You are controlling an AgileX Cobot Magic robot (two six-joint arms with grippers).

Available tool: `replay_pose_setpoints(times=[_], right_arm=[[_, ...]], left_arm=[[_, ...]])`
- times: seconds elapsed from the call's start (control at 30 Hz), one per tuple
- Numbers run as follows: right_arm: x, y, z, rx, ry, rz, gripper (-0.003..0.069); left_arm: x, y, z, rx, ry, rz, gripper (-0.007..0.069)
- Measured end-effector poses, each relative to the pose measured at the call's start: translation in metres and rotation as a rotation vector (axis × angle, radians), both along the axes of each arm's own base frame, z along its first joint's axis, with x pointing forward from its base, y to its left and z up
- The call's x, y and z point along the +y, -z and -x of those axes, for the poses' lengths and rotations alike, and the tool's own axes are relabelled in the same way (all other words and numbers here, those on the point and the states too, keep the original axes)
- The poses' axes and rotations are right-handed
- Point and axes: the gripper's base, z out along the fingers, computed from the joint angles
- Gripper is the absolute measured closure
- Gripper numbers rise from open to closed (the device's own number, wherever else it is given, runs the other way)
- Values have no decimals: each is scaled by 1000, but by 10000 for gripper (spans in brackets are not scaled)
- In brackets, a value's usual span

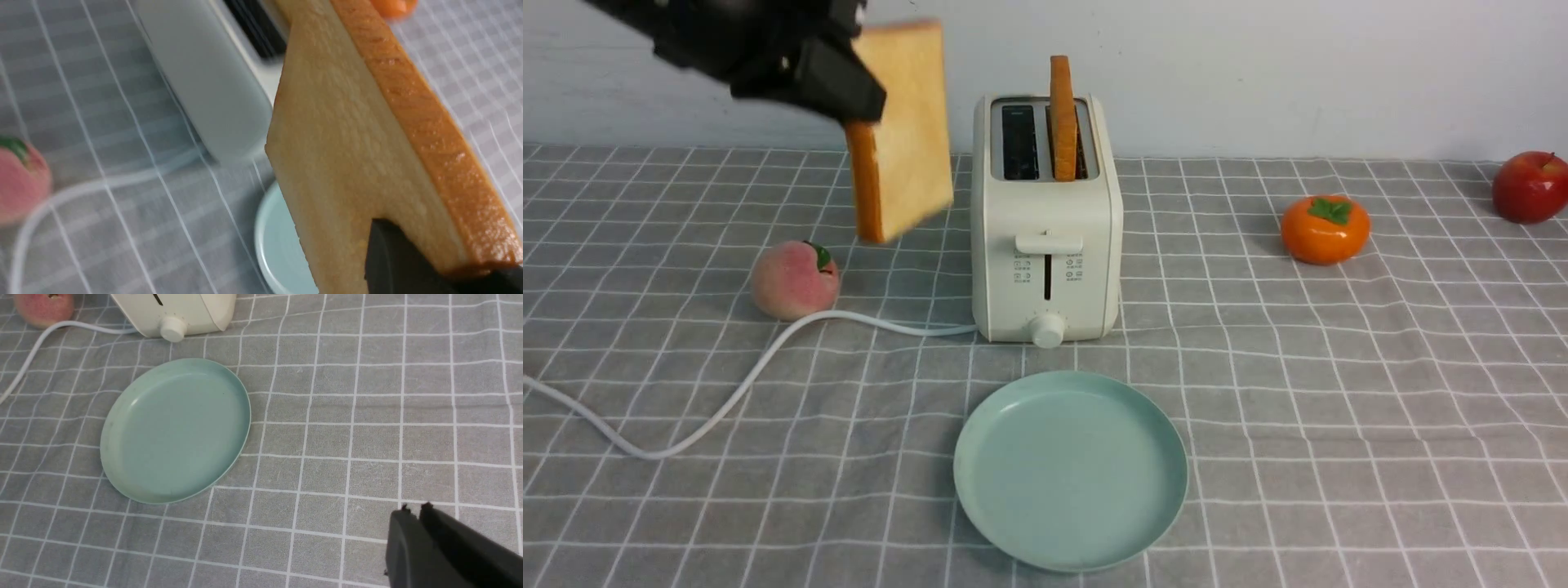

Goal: Take toasted bread from bread machine on grey coffee table place on plate.
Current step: 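Place the slice of bread on the plate with the left gripper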

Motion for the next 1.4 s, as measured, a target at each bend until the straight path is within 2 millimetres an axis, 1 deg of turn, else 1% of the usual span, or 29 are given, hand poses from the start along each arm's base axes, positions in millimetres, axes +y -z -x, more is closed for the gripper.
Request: replay_pose_setpoints(times=[0.07,0.13,0.23,0.27,0.37,0.4,0.43,0.53,0.6,0.7,0.77,0.8,0.83,0.87,0.9,0.97,1.0,1.03,1.1,1.2,1.23,1.3,1.33,1.37,1.4], right_arm=[[0,0,0,0,0,1,616],[0,0,0,0,0,3,615],[0,0,0,0,0,3,609],[0,0,0,0,0,3,608],[0,0,0,0,0,3,603],[0,0,0,0,0,3,603],[0,0,0,0,0,3,601],[0,0,0,1,0,3,597],[0,0,0,2,0,3,595],[0,0,0,6,-3,-2,590],[1,0,0,6,-5,-14,587],[1,0,0,6,-5,-15,587],[2,0,1,7,-6,-21,584],[2,0,1,7,-6,-23,583],[2,0,1,7,-7,-25,582],[2,0,1,7,-7,-25,580],[2,0,1,7,-7,-25,578],[2,0,1,7,-7,-25,578],[2,0,1,7,-7,-26,574],[3,-1,1,7,-9,-39,570],[3,-1,1,7,-9,-40,569],[3,-1,0,3,-8,-45,566],[3,-3,-1,2,-9,-45,566],[3,-5,-3,5,-11,-44,566],[3,-6,-3,6,-12,-44,566]], left_arm=[[-8,32,6,112,77,51,566],[-15,48,10,160,118,99,566],[-33,95,19,264,190,194,566],[-39,107,19,276,196,216,566],[-56,133,17,297,210,259,566],[-58,134,18,294,212,260,566],[-66,142,17,297,226,263,566],[-77,155,13,286,218,249,566],[-78,158,10,285,196,244,566],[-77,164,4,293,114,242,515],[-77,167,1,298,84,239,454],[-77,167,0,296,82,238,439],[-76,170,0,302,79,223,376],[-76,170,0,302,81,216,368],[-74,172,1,303,94,184,302],[-71,174,3,310,109,145,270],[-68,175,5,332,126,86,245],[-68,174,6,339,121,80,244],[-61,168,8,372,112,-18,240],[-47,144,11,368,46,-163,267],[-46,141,11,365,44,-170,272],[-37,119,16,321,-5,-237,316],[-33,107,20,295,-33,-254,361],[-30,100,24,277,-49,-263,386],[-30,100,24,276,-49,-267,394]])
